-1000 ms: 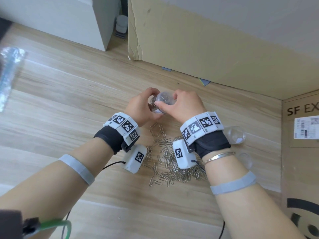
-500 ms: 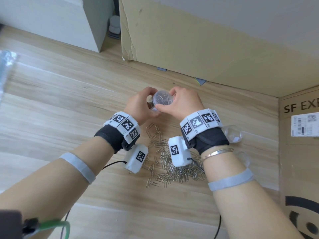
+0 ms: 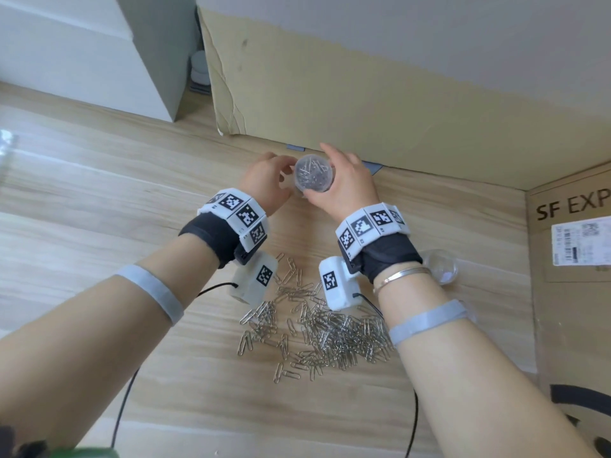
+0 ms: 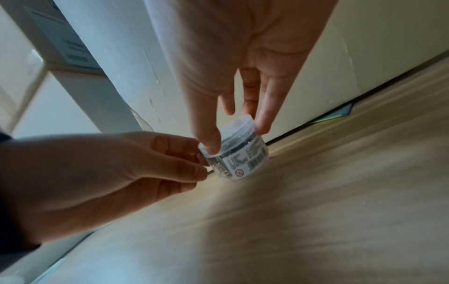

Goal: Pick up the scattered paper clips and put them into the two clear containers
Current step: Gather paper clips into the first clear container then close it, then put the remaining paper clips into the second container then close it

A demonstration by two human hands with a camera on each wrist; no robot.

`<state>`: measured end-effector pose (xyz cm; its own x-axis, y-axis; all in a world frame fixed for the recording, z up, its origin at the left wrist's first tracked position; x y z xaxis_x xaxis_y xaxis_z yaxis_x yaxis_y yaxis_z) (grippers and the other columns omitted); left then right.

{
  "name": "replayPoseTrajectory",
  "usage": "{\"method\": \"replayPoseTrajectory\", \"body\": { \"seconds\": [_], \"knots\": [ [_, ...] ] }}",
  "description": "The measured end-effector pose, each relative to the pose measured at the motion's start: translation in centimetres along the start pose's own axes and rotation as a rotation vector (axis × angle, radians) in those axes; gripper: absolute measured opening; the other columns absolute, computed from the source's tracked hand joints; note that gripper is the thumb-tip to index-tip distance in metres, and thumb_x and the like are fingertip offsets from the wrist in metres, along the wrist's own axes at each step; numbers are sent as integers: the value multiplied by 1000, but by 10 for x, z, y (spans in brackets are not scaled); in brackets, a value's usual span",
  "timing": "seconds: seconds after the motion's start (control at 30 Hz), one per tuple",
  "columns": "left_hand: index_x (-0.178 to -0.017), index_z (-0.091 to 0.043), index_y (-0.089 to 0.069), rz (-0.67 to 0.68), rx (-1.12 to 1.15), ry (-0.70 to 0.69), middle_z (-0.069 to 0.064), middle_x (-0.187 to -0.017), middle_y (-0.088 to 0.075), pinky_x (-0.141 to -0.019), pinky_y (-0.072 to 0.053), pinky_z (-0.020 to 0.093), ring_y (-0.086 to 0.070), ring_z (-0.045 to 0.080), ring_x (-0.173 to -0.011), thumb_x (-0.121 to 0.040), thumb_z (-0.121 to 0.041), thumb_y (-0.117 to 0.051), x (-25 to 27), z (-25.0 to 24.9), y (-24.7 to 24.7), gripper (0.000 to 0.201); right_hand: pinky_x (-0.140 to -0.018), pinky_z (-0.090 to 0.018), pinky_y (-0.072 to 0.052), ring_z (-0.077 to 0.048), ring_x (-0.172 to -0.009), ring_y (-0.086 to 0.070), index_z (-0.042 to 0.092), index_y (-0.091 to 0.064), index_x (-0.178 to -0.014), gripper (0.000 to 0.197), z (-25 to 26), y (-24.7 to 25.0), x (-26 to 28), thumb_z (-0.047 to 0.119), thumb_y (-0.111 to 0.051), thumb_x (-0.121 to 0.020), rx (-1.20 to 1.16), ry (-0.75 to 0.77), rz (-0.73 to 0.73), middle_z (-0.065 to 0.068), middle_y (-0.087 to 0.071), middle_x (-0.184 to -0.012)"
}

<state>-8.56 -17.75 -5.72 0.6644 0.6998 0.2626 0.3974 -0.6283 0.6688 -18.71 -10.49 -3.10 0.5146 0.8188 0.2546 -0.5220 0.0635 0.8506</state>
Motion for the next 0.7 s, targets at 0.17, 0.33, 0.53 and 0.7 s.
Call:
{"method": "replayPoseTrajectory", "body": {
  "seconds": [0.17, 0.33, 0.53, 0.7],
  "knots": [
    [-129, -9, -51, 6, -2, 75, 16, -124, -53, -94, -47, 33, -60, 28, -103, -85, -4, -54, -7, 12, -7, 44, -94, -27, -41, -20, -119, -51, 22, -40, -139, 78, 0, -13, -9, 40, -74, -72, -15, 13, -12, -7, -54, -128],
    [-132, -9, -49, 1, 25, 128, 17, -130, -49, -99, -43, 33, -57, 32, -110, -84, 0, -48, -9, 18, -12, 48, -98, -33, -45, -22, -116, -55, 21, -46, -135, 77, -6, -22, -9, 37, -79, -67, -109, -23, -45, -8, -54, -129],
    [-141, -11, -34, -51, 54, 140, 15, -139, -35, -100, -44, 34, -54, 31, -112, -85, 0, -51, -1, 9, -6, 60, -100, -35, -44, -21, -119, -53, 23, -41, -138, 80, -25, -13, -1, 38, -79, -68, -79, -90, -10, -6, -52, -133],
    [-135, -16, -43, -114, 67, 55, 12, -140, -30, -97, -42, 26, -54, 28, -113, -84, 1, -49, 10, -15, -4, 54, -99, -31, -41, -23, -120, -52, 21, -46, -133, 57, -58, 11, 24, 19, -67, -81, 33, -162, -9, -4, -54, -132]
  ]
}}
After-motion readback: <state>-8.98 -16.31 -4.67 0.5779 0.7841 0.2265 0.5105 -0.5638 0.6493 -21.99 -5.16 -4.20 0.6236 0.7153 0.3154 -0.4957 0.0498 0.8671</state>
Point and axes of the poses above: each hand's wrist, its own x-axis away from the middle knuckle, its own y-axis out of the back of the hand, z = x × y, the point moved 8 cm from there along -x, towards the middle knuckle
